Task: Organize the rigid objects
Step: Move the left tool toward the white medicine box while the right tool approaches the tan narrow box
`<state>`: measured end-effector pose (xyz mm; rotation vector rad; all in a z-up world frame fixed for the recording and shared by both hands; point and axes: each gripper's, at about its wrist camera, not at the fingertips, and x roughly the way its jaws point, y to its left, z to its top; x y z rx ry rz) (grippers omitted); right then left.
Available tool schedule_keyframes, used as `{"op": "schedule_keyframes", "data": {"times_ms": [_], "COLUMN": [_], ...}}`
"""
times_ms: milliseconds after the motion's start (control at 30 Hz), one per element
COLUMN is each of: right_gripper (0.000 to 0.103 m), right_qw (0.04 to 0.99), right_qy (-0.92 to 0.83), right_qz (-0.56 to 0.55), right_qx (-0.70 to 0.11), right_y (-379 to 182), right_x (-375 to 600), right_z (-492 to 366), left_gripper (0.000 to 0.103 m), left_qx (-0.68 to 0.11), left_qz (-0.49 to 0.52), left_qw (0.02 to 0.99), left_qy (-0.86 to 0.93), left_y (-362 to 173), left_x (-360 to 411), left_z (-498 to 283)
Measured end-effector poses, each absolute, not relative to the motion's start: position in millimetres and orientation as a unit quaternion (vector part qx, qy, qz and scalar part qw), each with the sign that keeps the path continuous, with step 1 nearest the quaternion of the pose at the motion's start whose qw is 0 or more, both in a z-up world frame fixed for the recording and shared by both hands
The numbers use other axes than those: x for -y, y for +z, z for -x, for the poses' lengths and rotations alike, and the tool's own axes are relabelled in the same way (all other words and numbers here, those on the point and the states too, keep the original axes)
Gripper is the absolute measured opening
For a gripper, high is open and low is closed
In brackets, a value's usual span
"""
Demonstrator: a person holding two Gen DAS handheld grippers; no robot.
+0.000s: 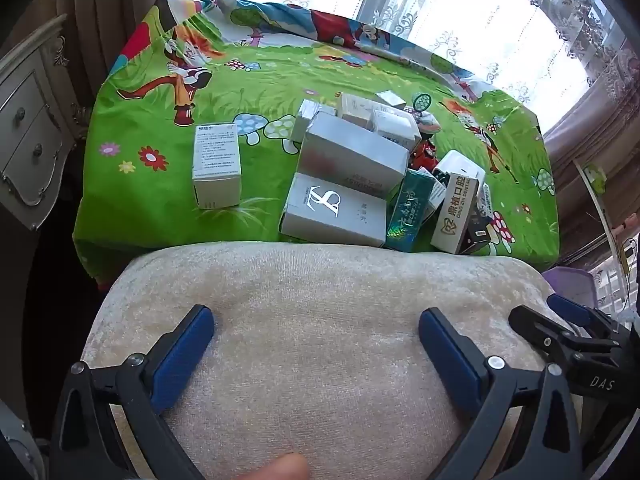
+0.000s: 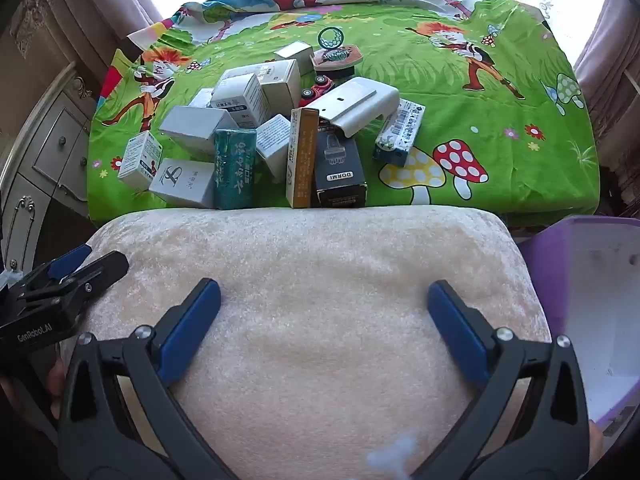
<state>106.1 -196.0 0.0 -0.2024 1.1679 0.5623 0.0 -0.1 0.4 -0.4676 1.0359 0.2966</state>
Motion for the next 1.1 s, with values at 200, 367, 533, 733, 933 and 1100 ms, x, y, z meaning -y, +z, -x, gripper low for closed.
{"op": "schedule_keyframes", "data": {"times_ms": [200,367,533,733,933,1100], "right_gripper": [0.103,0.103,0.103,0.103,0.103,0.103], "right_qw": [0.796,0.795,0.795,0.795,0.795,0.798], "right_qy": [0.267,0.265,0.265,0.265,0.265,0.266], "right_qz": [0.087,0.089,0.089,0.089,0.088,0.086], "right_qx": [-0.537,-0.538,-0.538,-0.538,-0.538,-0.534], "right_y": [0.4,0.4,0.2,0.0,0.2,1.1], "right_x": [195.7,194.2,196.1,196.3,197.1,196.9], "right_z": [-106.4,-106.2,-106.5,-106.5,-107.4,-106.4], "left_gripper": [0.103,0.103,0.103,0.103,0.103,0.103], "left_qx": [-0.485,-0.487,-0.492,-0.491,-0.482,-0.471], "left_qz": [0.218,0.219,0.216,0.225,0.244,0.257], "left_qw": [0.835,0.833,0.83,0.828,0.829,0.832], "left_qy": [0.142,0.144,0.146,0.147,0.14,0.141], "left_y": [-0.1,-1.4,-0.6,-0.5,1.2,3.1], "left_x": [0.4,-1.9,-0.9,-1.5,-4.9,-6.5], "left_z": [0.2,2.8,-2.1,-1.3,2.3,6.6]}}
